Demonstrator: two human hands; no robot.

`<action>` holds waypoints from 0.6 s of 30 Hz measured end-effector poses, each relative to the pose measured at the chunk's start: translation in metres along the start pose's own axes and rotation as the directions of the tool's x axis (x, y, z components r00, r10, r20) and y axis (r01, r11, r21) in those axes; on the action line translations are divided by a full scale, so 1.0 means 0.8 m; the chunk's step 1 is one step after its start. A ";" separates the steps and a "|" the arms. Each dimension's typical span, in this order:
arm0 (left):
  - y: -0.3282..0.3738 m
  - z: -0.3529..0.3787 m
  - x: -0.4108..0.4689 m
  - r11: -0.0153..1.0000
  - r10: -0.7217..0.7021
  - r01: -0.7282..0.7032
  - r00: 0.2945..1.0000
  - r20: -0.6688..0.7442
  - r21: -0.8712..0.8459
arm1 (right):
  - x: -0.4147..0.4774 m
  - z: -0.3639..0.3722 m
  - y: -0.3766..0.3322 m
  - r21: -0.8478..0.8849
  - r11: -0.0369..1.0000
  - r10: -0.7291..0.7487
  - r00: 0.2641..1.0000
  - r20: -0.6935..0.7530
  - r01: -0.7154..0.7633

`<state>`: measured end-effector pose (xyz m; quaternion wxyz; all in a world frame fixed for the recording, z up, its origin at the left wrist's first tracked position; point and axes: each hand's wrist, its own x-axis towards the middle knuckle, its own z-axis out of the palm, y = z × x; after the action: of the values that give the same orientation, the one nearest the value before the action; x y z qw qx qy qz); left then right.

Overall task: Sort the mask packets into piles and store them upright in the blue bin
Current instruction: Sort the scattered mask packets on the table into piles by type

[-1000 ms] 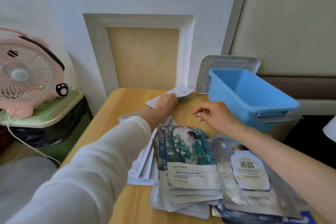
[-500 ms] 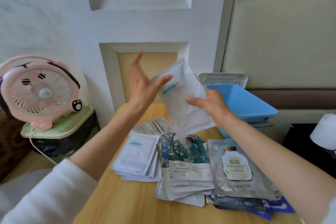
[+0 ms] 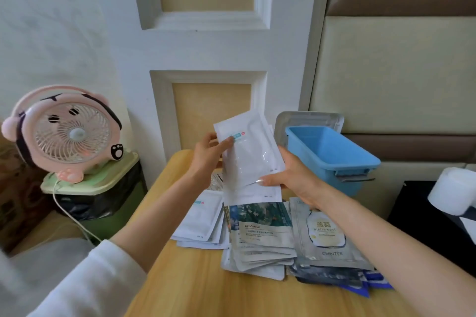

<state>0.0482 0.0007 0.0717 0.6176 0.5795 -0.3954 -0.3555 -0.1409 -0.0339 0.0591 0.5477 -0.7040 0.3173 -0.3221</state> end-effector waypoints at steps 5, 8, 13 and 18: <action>-0.013 -0.048 0.037 0.995 -0.032 -0.004 0.931 -0.363 -0.096 | -0.003 -0.004 -0.005 -0.146 0.989 0.008 0.996 0.087 0.005; -0.038 -0.102 0.062 0.995 -0.018 0.066 0.861 -0.509 0.076 | -0.002 -0.022 0.000 -0.080 0.995 0.046 0.996 -0.076 -0.052; -0.129 -0.104 0.035 0.707 -0.024 0.153 0.981 -0.193 0.691 | 0.009 -0.032 0.012 0.215 0.970 0.141 0.985 -0.104 -0.116; -0.119 -0.091 0.031 0.377 0.231 -0.032 0.971 -0.061 0.926 | 0.013 -0.019 0.022 0.241 0.960 0.170 0.981 -0.094 -0.143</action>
<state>0.1265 0.0029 -0.0221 0.2532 0.8198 -0.5129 0.0269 -0.1488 -0.0541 0.0456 0.6313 -0.5882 0.3627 -0.3520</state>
